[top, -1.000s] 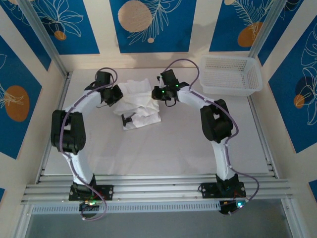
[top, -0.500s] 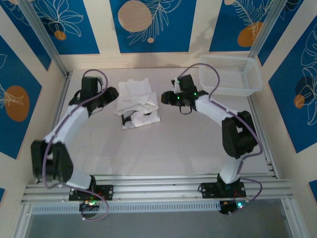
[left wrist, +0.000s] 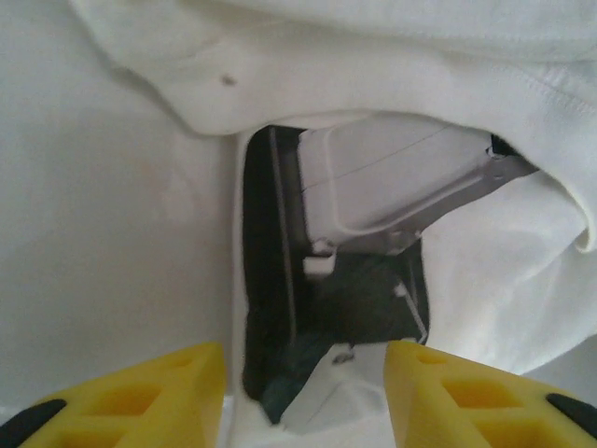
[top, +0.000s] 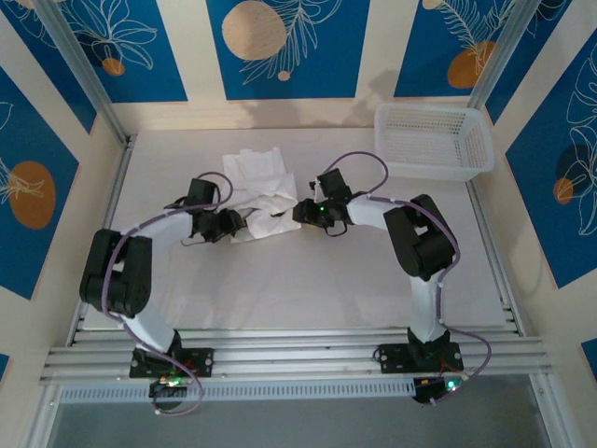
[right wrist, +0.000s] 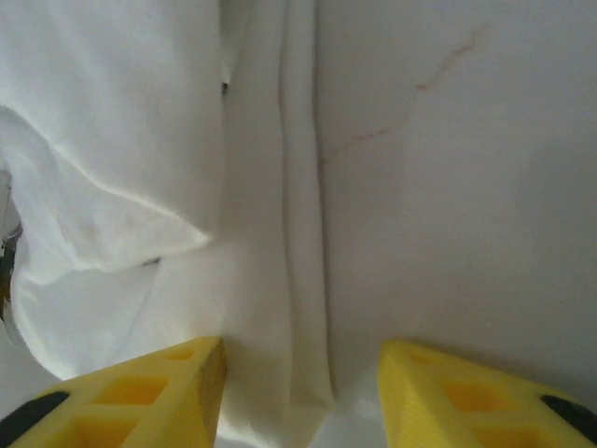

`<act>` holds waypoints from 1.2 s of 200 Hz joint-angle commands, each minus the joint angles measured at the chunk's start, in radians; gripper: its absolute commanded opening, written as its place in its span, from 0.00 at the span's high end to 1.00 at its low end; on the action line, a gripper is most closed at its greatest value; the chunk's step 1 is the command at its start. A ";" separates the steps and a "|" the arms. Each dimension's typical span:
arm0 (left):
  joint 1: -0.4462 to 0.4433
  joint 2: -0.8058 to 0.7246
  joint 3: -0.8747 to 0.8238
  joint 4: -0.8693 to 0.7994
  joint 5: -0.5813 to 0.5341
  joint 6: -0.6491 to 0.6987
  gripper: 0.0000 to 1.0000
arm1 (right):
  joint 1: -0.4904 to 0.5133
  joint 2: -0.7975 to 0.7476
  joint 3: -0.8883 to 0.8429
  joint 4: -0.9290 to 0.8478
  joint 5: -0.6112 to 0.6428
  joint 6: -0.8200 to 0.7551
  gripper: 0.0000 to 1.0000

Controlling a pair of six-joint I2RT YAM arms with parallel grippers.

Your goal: Fold the inside-out t-shirt

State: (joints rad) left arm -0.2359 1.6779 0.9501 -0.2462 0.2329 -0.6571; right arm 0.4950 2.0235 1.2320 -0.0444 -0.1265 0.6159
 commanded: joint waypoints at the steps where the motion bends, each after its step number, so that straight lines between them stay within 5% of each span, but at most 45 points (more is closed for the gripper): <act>1: -0.011 0.045 0.035 0.052 0.031 -0.031 0.56 | 0.029 0.032 0.033 0.026 -0.041 0.054 0.65; 33: -0.011 0.086 -0.014 0.082 0.045 -0.047 0.77 | 0.034 0.013 0.008 0.024 -0.027 0.083 1.00; 61: -0.011 0.052 -0.129 0.104 0.036 -0.035 1.00 | 0.040 -0.068 -0.079 0.038 -0.053 0.094 1.00; 95: -0.065 -0.154 -0.360 0.127 0.070 -0.072 1.00 | 0.086 -0.258 -0.328 0.095 -0.061 0.145 1.00; 125: -0.218 -0.447 -0.537 0.026 0.015 -0.172 1.00 | 0.172 -0.497 -0.622 0.128 0.030 0.230 0.99; 146: -0.304 -0.668 -0.601 -0.080 -0.041 -0.258 0.62 | 0.230 -0.647 -0.765 0.112 0.068 0.295 0.71; 159: -0.319 -0.787 -0.590 -0.166 -0.070 -0.280 0.51 | 0.255 -0.742 -0.796 0.047 0.089 0.318 0.61; 200: -0.316 -0.835 -0.472 -0.334 -0.223 -0.242 0.46 | 0.231 -1.015 -0.794 -0.110 0.212 0.312 0.45; 240: -0.282 -0.747 -0.484 -0.223 -0.274 -0.240 0.36 | 0.121 -0.905 -0.766 0.063 0.050 0.268 0.40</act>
State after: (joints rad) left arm -0.5377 0.9005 0.4664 -0.4812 0.0315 -0.8921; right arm 0.6456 1.0317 0.4355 -0.0570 -0.0082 0.9051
